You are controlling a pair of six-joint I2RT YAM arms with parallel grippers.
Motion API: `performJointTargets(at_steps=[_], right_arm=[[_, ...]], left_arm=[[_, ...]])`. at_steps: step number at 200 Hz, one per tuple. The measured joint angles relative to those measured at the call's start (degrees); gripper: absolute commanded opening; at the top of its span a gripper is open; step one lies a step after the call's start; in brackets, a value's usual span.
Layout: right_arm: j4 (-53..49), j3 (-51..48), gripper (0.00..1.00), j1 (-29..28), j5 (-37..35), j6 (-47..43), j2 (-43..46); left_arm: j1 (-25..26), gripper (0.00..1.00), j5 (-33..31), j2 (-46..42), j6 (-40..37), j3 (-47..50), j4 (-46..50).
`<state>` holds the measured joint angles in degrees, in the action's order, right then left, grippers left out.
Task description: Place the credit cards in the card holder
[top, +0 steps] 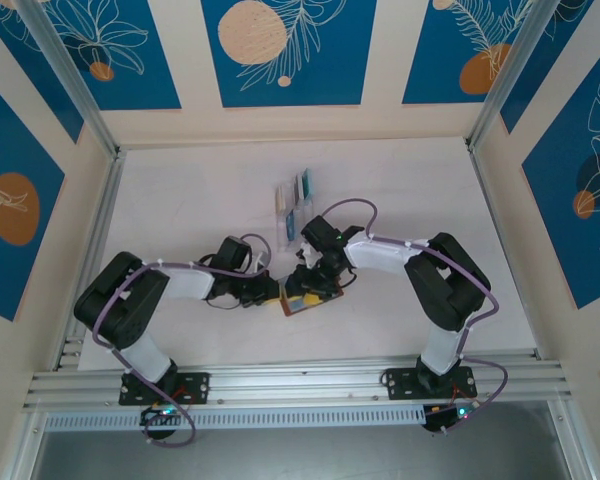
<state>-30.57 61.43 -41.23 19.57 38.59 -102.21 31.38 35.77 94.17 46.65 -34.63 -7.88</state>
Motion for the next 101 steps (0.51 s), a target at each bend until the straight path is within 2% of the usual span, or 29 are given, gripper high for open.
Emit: performJointTargets(at_steps=[63,101], right_arm=[[-6.36,7.04,0.51,2.91,-0.76,-3.96,1.42],[-11.80,13.64,0.37,5.73,-4.50,-6.86,1.51]], left_arm=[[-2.32,0.09,-0.04,-6.43,0.59,1.42,2.84],[-4.63,0.10,-1.16,-11.02,-0.28,1.42,6.97]])
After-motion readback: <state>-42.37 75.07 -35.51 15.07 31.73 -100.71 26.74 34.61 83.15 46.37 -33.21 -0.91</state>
